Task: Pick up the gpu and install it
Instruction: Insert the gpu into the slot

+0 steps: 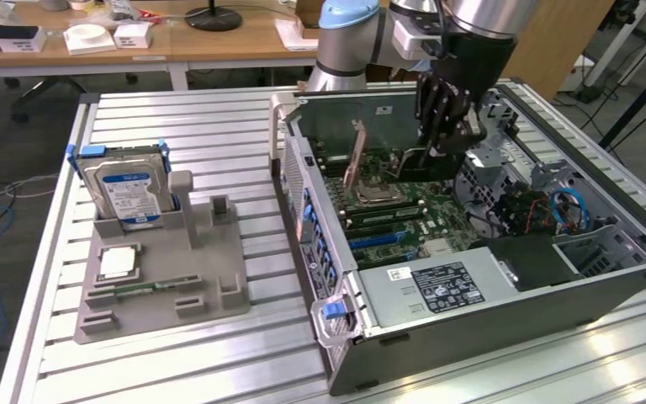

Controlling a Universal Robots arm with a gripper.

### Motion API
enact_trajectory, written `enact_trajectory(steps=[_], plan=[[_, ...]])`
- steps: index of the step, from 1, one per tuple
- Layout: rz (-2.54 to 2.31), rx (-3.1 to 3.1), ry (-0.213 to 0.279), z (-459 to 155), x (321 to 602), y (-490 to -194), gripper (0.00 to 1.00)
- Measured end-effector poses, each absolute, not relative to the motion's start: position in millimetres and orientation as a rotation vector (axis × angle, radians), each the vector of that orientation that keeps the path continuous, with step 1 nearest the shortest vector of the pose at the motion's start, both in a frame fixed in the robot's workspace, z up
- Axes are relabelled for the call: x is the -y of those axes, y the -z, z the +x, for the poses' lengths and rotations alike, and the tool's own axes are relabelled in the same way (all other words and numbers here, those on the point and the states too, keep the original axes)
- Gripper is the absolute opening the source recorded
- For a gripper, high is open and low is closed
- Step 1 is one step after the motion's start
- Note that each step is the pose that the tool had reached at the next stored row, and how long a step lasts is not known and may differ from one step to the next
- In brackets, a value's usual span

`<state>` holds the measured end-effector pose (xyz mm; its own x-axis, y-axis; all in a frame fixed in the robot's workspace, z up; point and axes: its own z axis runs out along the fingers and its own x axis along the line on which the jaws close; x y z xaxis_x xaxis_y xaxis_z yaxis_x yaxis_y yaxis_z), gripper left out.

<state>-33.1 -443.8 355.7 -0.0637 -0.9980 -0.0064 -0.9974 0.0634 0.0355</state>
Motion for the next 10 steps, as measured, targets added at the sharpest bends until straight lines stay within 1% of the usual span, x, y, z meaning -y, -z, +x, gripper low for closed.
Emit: enact_trajectory(steps=[10], plan=[[2.155,2.257,0.046,-33.1,443.8,-355.1,0.26]])
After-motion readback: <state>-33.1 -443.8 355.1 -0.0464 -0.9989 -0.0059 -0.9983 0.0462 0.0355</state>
